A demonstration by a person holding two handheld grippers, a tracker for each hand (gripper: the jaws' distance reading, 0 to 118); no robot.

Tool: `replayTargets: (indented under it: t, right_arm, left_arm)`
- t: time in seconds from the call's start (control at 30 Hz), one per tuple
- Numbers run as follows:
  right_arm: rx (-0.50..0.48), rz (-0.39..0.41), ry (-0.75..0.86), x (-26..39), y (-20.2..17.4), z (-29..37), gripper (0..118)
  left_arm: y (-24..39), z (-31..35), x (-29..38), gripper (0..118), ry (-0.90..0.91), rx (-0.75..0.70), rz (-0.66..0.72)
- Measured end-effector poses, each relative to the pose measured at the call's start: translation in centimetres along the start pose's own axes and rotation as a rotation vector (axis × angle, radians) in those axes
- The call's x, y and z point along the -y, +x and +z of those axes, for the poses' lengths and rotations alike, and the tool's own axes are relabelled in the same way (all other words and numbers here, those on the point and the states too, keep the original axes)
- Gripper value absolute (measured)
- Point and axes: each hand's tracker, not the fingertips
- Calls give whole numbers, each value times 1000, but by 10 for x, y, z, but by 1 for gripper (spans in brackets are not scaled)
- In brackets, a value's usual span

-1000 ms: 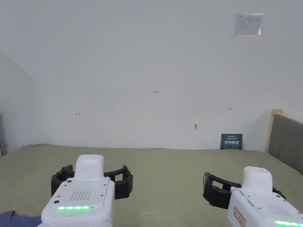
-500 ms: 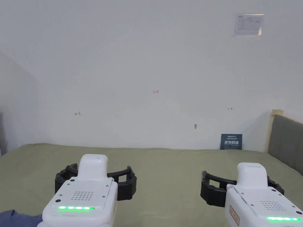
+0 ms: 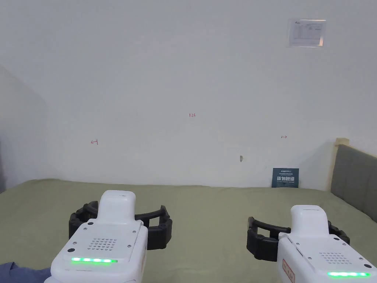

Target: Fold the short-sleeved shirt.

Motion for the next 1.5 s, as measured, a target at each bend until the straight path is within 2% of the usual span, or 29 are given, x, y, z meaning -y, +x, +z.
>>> replayTargets:
  t: [0.33,0.5,1.1,1.2,1.23,1.27,1.3,1.33,1.37,1.5]
  right_arm:
    - [18,-10,-18,0,7,1,118]
    - [-16,-22,-11,3,8,3,118]
    - [-26,7,-11,3,-1,4,118]
    - [-23,2,-22,3,-2,3,110]
    - [-19,-7,-27,3,-2,3,89]
    - [-16,-15,-41,4,-1,2,55]
    - [-6,-15,-43,4,0,1,16]
    - [4,-20,-55,5,0,-2,0]
    - [38,-35,-57,6,1,-3,0]
    - [16,-68,-81,4,7,0,0]
  left_arm:
    - [3,0,4,118,-11,0,1]
    - [3,1,3,118,-14,0,9]
    - [-5,0,2,118,-29,-8,23]
    - [-4,0,2,118,-40,0,17]
    - [-3,0,2,118,-42,-1,10]
    - [-3,0,3,107,-47,-3,2]
    - [-2,0,4,79,-48,-2,-4]
    - [-1,1,5,19,-45,-7,-11]
    - [0,-1,7,2,-48,-25,-18]
    - [-7,-2,9,2,-76,-9,20]
